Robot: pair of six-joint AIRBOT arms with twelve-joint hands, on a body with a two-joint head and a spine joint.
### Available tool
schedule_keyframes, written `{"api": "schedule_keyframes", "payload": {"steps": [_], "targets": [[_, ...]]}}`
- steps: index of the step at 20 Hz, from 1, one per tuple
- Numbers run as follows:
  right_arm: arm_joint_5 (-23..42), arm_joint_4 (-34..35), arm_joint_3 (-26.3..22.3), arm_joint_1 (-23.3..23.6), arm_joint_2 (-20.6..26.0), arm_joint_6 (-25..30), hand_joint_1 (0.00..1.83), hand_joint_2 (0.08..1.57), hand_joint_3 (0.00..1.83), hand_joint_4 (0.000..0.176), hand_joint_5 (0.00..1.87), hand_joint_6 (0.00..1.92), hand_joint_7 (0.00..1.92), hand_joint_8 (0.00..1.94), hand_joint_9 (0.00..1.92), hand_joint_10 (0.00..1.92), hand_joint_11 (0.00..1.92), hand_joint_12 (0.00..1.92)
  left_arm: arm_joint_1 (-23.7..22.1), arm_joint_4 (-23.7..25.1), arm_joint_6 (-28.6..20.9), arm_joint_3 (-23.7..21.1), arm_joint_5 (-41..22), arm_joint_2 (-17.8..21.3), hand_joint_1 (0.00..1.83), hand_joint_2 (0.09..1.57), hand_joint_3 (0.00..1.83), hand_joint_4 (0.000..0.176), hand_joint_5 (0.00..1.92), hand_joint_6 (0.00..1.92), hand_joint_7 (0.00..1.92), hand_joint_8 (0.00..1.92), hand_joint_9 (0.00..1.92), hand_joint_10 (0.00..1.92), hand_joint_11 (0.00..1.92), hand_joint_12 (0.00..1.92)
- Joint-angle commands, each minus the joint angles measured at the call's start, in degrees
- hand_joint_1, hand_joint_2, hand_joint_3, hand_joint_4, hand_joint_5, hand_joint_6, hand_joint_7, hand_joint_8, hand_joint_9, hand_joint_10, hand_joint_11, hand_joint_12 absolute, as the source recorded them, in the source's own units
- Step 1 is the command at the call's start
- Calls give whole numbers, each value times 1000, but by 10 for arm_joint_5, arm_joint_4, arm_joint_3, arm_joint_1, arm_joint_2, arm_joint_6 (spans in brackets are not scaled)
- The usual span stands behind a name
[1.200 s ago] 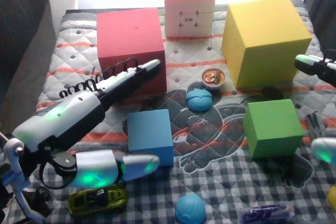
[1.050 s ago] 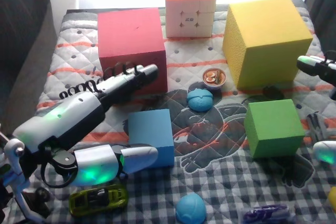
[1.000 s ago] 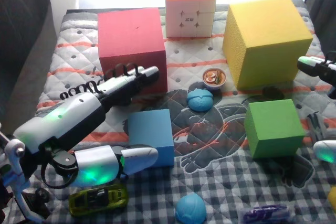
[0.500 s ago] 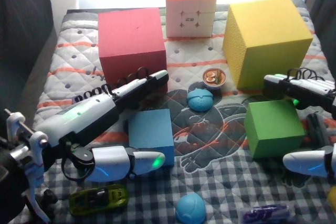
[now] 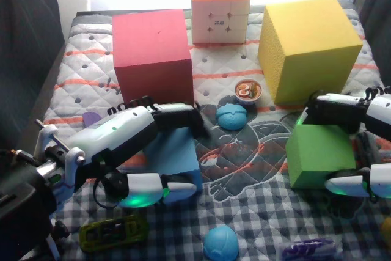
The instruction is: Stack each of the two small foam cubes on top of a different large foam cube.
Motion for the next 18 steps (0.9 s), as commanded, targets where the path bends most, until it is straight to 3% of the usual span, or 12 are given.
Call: {"api": "schedule_keyframes", "payload": {"steps": [1, 2, 4, 5, 7, 10, 13, 14, 15, 16, 17, 18], "targets": [[40, -9, 1, 7, -3, 4, 1305, 1229, 14, 0, 588, 1461, 790, 1360, 731, 1456, 571, 1784, 4, 3, 0, -1, -33, 1, 1351, 1366, 8, 0, 262, 1727, 318, 1779, 415, 1852, 309, 1919], [41, -9, 1, 10, -2, 4, 1196, 1250, 21, 0, 619, 1441, 794, 1465, 728, 1688, 697, 1894, 4, 5, 0, -8, -45, 8, 1411, 1378, 4, 0, 185, 1827, 338, 1838, 462, 1882, 345, 1921], [58, -10, -7, 16, 12, 4, 1157, 1296, 29, 0, 564, 1459, 729, 1658, 731, 1897, 800, 1920, 4, 17, 1, -25, -76, 27, 1218, 1447, 1, 0, 412, 1889, 298, 1855, 407, 1919, 368, 1893], [72, -12, -15, 16, 23, 4, 1117, 1323, 29, 0, 535, 1531, 676, 1697, 700, 1916, 793, 1921, 3, 27, 1, -34, -88, 37, 1365, 1293, 0, 0, 192, 1743, 101, 1664, 196, 1757, 275, 1878], [105, -15, -31, 16, 47, 4, 1127, 1331, 23, 0, 535, 1496, 670, 1753, 752, 1921, 863, 1921, -2, 51, 1, -52, -113, 61, 1435, 1221, 0, 0, 89, 1727, 10, 1682, 108, 1800, 337, 1891], [158, -27, -50, 17, 81, 4, 1138, 1328, 7, 0, 532, 1490, 693, 1703, 732, 1921, 858, 1921, -14, 87, 1, -75, -143, 94, 1474, 1182, 0, 0, 182, 1486, 64, 1489, 157, 1659, 353, 1807], [183, -35, -51, 32, 97, 4, 1292, 1298, 2, 0, 490, 1466, 690, 1596, 734, 1717, 788, 1921, -38, 110, 1, -81, -142, 113, 1386, 1202, 0, 0, 196, 1431, 114, 1330, 183, 1463, 118, 1672], [183, -37, -49, 42, 98, 4, 1320, 1290, 0, 0, 492, 1443, 689, 1575, 731, 1686, 791, 1921, -48, 112, 1, -80, -137, 117, 1401, 1188, 0, 0, 240, 1347, 136, 1326, 225, 1494, 217, 1690], [183, -37, -46, 53, 98, 4, 1189, 1305, 6, 0, 511, 1525, 743, 1576, 811, 1815, 892, 1921, -59, 112, 1, -77, -128, 120, 1097, 1321, 9, 0, 470, 1578, 131, 1419, 254, 1596, 278, 1772], [182, -37, -42, 63, 98, 4, 1161, 1303, 5, 0, 531, 1525, 759, 1562, 829, 1852, 924, 1921, -72, 113, 1, -74, -118, 122, 1037, 1346, 4, 0, 527, 1611, 163, 1434, 286, 1644, 345, 1819], [181, -37, -38, 72, 98, 4, 1155, 1298, 2, 0, 566, 1482, 756, 1571, 870, 1838, 995, 1921, -88, 113, 1, -68, -108, 122, 1214, 1259, 0, 0, 268, 1435, 135, 1447, 322, 1694, 435, 1856], [180, -36, -34, 81, 98, 4, 1177, 1291, 0, 0, 570, 1452, 779, 1569, 955, 1835, 1083, 1921, -105, 113, 1, -62, -96, 122, 1517, 1225, 0, 0, 218, 1389, 119, 1391, 552, 1626, 510, 1841]]}}
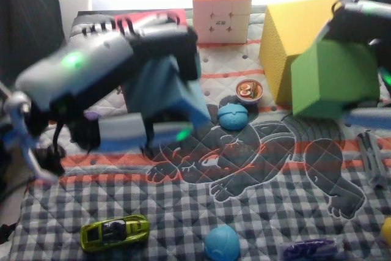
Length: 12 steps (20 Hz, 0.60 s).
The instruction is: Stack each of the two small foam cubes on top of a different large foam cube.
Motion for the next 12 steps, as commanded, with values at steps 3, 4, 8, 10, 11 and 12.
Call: {"api": "schedule_keyframes", "payload": {"steps": [3, 4, 8, 10, 11, 12], "targets": [[53, 19, 17, 30, 1, 3, 1156, 1298, 2, 0, 571, 1470, 752, 1593, 823, 1843, 962, 1921, -50, 1, 7, 18, -28, 0, 1603, 1147, 0, 0, 259, 1281, 205, 1283, 741, 1429, 543, 1800], [39, 27, 29, 43, -6, 3, 1150, 1303, 4, 0, 562, 1477, 741, 1610, 735, 1855, 852, 1921, -66, -6, 22, 22, -15, 0, 1607, 1147, 0, 0, 221, 1227, 182, 1319, 732, 1444, 562, 1814], [-18, 40, 69, 93, -32, 3, 1254, 1301, 10, 0, 523, 1675, 641, 1494, 666, 1625, 673, 1921, -130, -29, 68, 44, 36, -5, 1326, 1275, 8, 0, 180, 1325, 597, 1579, 558, 1750, 665, 1919], [-44, 49, 84, 118, -47, 3, 1299, 1289, 7, 0, 501, 1623, 638, 1495, 753, 1597, 838, 1921, -141, -62, 102, 55, 43, -10, 1494, 1142, 0, 0, 216, 788, 193, 1467, 433, 1754, 453, 1921], [-59, 58, 88, 132, -53, 3, 1300, 1288, 7, 0, 510, 1606, 635, 1499, 754, 1609, 867, 1921, -148, -77, 126, 60, 53, -14, 1453, 1105, 0, 0, 267, 662, 235, 1481, 453, 1751, 452, 1921], [-77, 62, 99, 149, -62, 3, 1304, 1288, 7, 0, 498, 1603, 643, 1501, 760, 1614, 882, 1921, -159, -90, 143, 70, 67, -21, 1451, 1093, 0, 0, 301, 687, 236, 1473, 421, 1745, 437, 1921]]}}
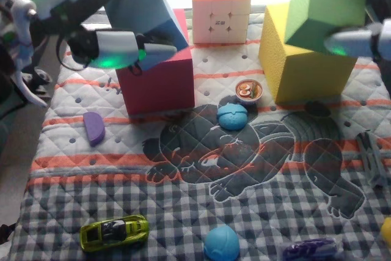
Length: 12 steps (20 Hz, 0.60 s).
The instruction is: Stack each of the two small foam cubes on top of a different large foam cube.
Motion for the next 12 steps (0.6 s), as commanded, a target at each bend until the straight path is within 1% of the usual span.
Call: {"api": "schedule_keyframes", "payload": {"steps": [1, 2, 3, 4, 5, 6, 7, 8, 9, 10, 11, 12], "targets": [[50, 5, 7, 14, 0, 3, 1309, 1286, 7, 0, 485, 1599, 651, 1496, 774, 1601, 893, 1909, -15, 5, 2, 4, -57, -2, 1430, 1091, 0, 0, 311, 919, 233, 1451, 336, 1696, 313, 1921], [35, 7, 17, 24, -7, 3, 1314, 1281, 4, 0, 482, 1587, 667, 1480, 785, 1577, 866, 1894, -20, -3, 2, 13, -49, -7, 1409, 1105, 2, 0, 281, 976, 195, 1372, 237, 1643, 181, 1921], [25, 11, 25, 30, -12, 3, 1317, 1279, 3, 0, 481, 1580, 678, 1476, 784, 1577, 848, 1899, -24, -8, 2, 20, -42, -10, 1478, 1098, 0, 0, 204, 991, 108, 1573, 251, 1865, 386, 1921], [13, 12, 33, 37, -16, 3, 1306, 1292, 8, 0, 473, 1608, 650, 1509, 746, 1616, 788, 1917, -25, -16, 3, 30, -33, -15, 1454, 1103, 1, 0, 225, 777, 122, 1506, 275, 1813, 374, 1921], [8, 15, 37, 39, -17, 3, 1292, 1308, 10, 0, 471, 1641, 622, 1540, 691, 1659, 694, 1920, -26, -25, 3, 38, -28, -20, 1374, 1119, 3, 0, 274, 697, 176, 1276, 284, 1656, 317, 1921], [3, 20, 41, 40, -17, 3, 1286, 1314, 10, 0, 467, 1669, 617, 1541, 665, 1670, 631, 1921, -26, -37, 7, 46, -22, -25, 1340, 1125, 2, 0, 325, 657, 247, 1109, 315, 1533, 278, 1921], [0, 27, 46, 40, -17, 3, 1284, 1317, 9, 0, 475, 1674, 619, 1538, 642, 1682, 576, 1921, -25, -50, 12, 54, -15, -31, 1344, 1130, 1, 0, 339, 860, 308, 994, 335, 1439, 238, 1894], [-5, 31, 50, 40, -17, 3, 1282, 1320, 7, 0, 475, 1684, 619, 1541, 628, 1684, 540, 1921, -25, -63, 21, 60, -9, -37, 1315, 1237, 2, 0, 293, 1061, 586, 1408, 368, 1560, 320, 1916], [-10, 35, 53, 40, -18, 3, 1126, 1336, 6, 0, 512, 1692, 641, 1543, 514, 1694, 509, 1921, -22, -76, 34, 66, -5, -43, 1278, 1167, 0, 0, 311, 993, 376, 1208, 411, 1533, 449, 1888], [-15, 39, 57, 40, -20, 3, 1086, 1346, 5, 11, 537, 1689, 610, 1574, 448, 1697, 456, 1921, -18, -85, 39, 73, -2, -50, 1268, 1146, 0, 0, 320, 815, 364, 1228, 529, 1636, 685, 1908], [-19, 42, 61, 40, -24, 3, 1088, 1338, 0, 16, 562, 1663, 622, 1550, 448, 1680, 455, 1921, -14, -92, 39, 78, 2, -56, 1292, 1230, 0, 0, 350, 615, 624, 1440, 663, 1858, 892, 1918], [-24, 43, 65, 40, -26, 3, 1086, 1339, 0, 17, 566, 1663, 613, 1552, 435, 1656, 433, 1921, -11, -97, 39, 83, 5, -63, 1304, 1233, 0, 0, 254, 316, 705, 1454, 805, 1908, 1038, 1920]]}}
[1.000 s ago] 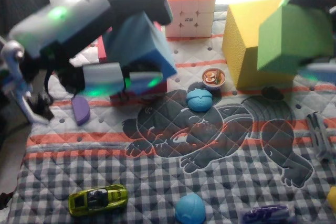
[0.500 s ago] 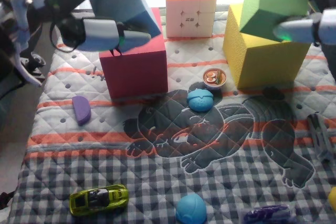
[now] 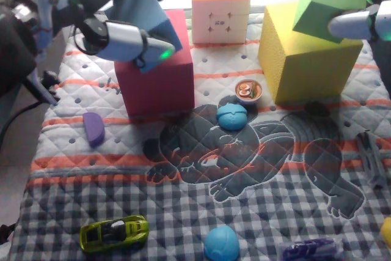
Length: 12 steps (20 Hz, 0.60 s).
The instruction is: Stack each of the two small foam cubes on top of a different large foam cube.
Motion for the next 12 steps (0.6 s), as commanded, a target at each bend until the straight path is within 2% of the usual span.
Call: {"api": "schedule_keyframes", "payload": {"steps": [1, 2, 3, 4, 5, 6, 7, 8, 9, 10, 11, 12], "targets": [[57, 4, 6, 10, 4, 3, 1095, 1331, 0, 3, 541, 1643, 662, 1528, 481, 1638, 487, 1921, 0, -1, -2, 6, -46, -4, 1137, 1185, 0, 0, 261, 216, 365, 1094, 464, 1557, 646, 1921], [48, 4, 10, 13, 3, 3, 1094, 1334, 0, 0, 521, 1652, 669, 1532, 512, 1650, 535, 1921, 2, -4, -2, 11, -42, -9, 1099, 1185, 0, 0, 275, 127, 313, 871, 336, 1399, 457, 1921], [39, 5, 14, 14, 0, 3, 1077, 1346, 3, 8, 513, 1659, 626, 1576, 464, 1633, 461, 1921, 5, -9, -2, 15, -40, -14, 1064, 1181, 0, 0, 284, 78, 80, 320, 66, 601, 91, 1484], [33, 5, 17, 14, -3, 3, 1201, 1206, 0, 0, 316, 1318, 392, 1297, 401, 1553, 364, 1912, 8, -12, -2, 18, -38, -17, 983, 1189, 1, 6, 257, 38, 41, 99, 12, 209, 17, 942], [26, 5, 21, 14, -6, 3, 1103, 1162, 0, 0, 168, 1023, 232, 919, 218, 1396, 202, 1918, 11, -12, -2, 19, -38, -18, 855, 1171, 0, 59, 106, 8, 7, 19, 2, 41, 3, 389], [21, 7, 24, 14, -8, 3, 997, 1165, 0, 0, 52, 834, 138, 679, 72, 1308, 77, 1904, 11, -12, -2, 18, -39, -18, 798, 1158, 0, 62, 20, 1, 1, 3, 0, 7, 0, 77], [19, 9, 26, 14, -9, 3, 857, 1135, 0, 0, 10, 439, 45, 348, 14, 886, 15, 1792, 12, -12, -2, 18, -39, -18, 750, 1144, 0, 138, 3, 0, 0, 0, 0, 1, 0, 15], [17, 12, 28, 14, -10, 3, 761, 1109, 0, 2, 1, 217, 23, 192, 2, 672, 2, 1689, 13, -12, -2, 17, -43, -18, 733, 1127, 0, 168, 0, 0, 0, 0, 0, 0, 0, 2], [17, 13, 27, 14, -10, 3, 719, 1089, 0, 14, 0, 43, 4, 38, 0, 242, 0, 1506, 13, -12, -2, 16, -45, -17, 740, 1122, 0, 174, 0, 0, 0, 0, 0, 0, 0, 0], [17, 13, 26, 14, -10, 3, 662, 1036, 0, 28, 0, 8, 0, 7, 0, 87, 0, 1393, 16, -12, -2, 13, -51, -14, 731, 1118, 0, 176, 0, 0, 0, 0, 0, 0, 0, 0], [17, 13, 24, 14, -10, 3, 600, 999, 0, 45, 0, 1, 0, 1, 0, 17, 0, 1427, 19, -12, -2, 8, -62, -9, 724, 1113, 0, 176, 0, 0, 0, 0, 0, 0, 0, 0], [19, 13, 20, 14, -10, 3, 596, 1015, 0, 67, 0, 0, 0, 0, 0, 3, 0, 1596, 22, -11, -2, 1, -75, -2, 729, 1109, 0, 176, 0, 0, 0, 0, 0, 0, 0, 0]]}}
